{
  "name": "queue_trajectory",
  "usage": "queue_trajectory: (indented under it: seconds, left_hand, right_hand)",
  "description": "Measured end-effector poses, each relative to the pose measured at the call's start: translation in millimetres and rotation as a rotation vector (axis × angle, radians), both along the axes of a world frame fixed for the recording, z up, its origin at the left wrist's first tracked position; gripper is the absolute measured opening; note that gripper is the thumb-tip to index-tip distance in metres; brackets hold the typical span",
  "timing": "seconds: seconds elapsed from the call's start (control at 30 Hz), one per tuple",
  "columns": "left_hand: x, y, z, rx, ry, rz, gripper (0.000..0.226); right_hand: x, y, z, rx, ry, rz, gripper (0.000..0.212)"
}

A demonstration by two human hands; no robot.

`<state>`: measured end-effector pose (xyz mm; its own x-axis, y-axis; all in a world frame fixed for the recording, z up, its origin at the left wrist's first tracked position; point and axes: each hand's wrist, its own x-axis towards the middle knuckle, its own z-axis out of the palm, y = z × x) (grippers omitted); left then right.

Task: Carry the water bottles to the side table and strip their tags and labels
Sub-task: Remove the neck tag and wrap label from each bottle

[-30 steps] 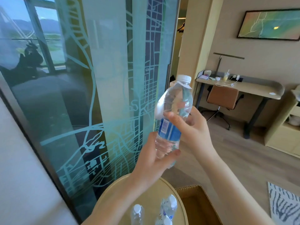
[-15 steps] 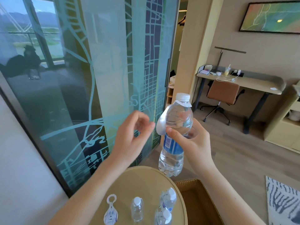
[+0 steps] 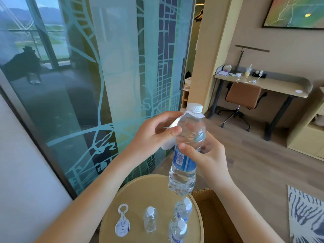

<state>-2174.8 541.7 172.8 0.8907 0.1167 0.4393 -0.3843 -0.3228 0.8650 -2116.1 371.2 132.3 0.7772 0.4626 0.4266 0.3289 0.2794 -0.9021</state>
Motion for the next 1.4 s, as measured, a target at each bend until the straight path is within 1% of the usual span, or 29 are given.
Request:
queue_trajectory:
  seconds: [0.1, 0.23, 0.3, 0.43, 0.53, 0.77, 0.83, 0.93, 1.0, 1.1, 1.3, 1.4]
  left_hand:
    - [-0.2, 0.5, -1.3, -0.016, -0.049, 0.07, 0.026]
    - [1.3, 0.5, -1.7, 0.075, -0.112, 0.18, 0.016]
    - [1.8, 1.2, -1.8, 0.206, -0.191, 0.272, 0.013]
    - [3.2, 5.6, -3.4, 0.565, -0.414, 0.451, 0.012]
    - [3.9, 7.3, -4.0, 0.737, -0.505, 0.47, 0.013]
    - [6.4, 7.3, 2.9, 0.912, -0.518, 0.512, 0.025]
    - [5.9, 8.4, 1.8, 0.978, -0.532, 0.5, 0.023]
    - [6.6, 10.2, 0.6, 1.097, -0.609, 0.476, 0.013]
    - [9.0, 12.3, 2.1, 1.111, -0.657, 0.481, 0.012]
    - [11.7, 14.9, 5.3, 1.1, -0.674, 0.496, 0.017]
    - [17.1, 16.4, 13.2, 1.087, -0.641, 0.557, 0.02]
    - [19.6, 18.1, 14.4, 1.073, -0.605, 0.583, 0.019]
  right_hand:
    - [-0.4, 0.5, -0.8, -0.003, 0.008, 0.012, 0.03]
    - [0.2, 1.3, -5.8, -0.02, 0.023, -0.004, 0.028]
    - [-0.4, 1.4, -8.1, -0.026, 0.03, 0.0, 0.031]
    - [-1.0, 1.7, -12.5, -0.023, 0.072, 0.021, 0.032]
    - [-0.8, 1.8, -15.1, -0.035, 0.074, 0.019, 0.029]
    - [-1.9, 2.6, -17.2, -0.052, 0.083, 0.036, 0.035]
    - [-2.0, 2.4, -17.2, -0.052, 0.085, 0.035, 0.035]
    - [-0.7, 2.6, -17.4, -0.054, 0.097, 0.029, 0.036]
    - [0.2, 3.1, -18.1, -0.062, 0.097, 0.028, 0.038]
    - [0.9, 3.1, -19.3, -0.071, 0.096, 0.026, 0.037]
    - [2.2, 1.4, -18.0, -0.095, 0.077, 0.055, 0.027]
    - [0.5, 1.2, -18.3, -0.141, 0.046, 0.059, 0.033]
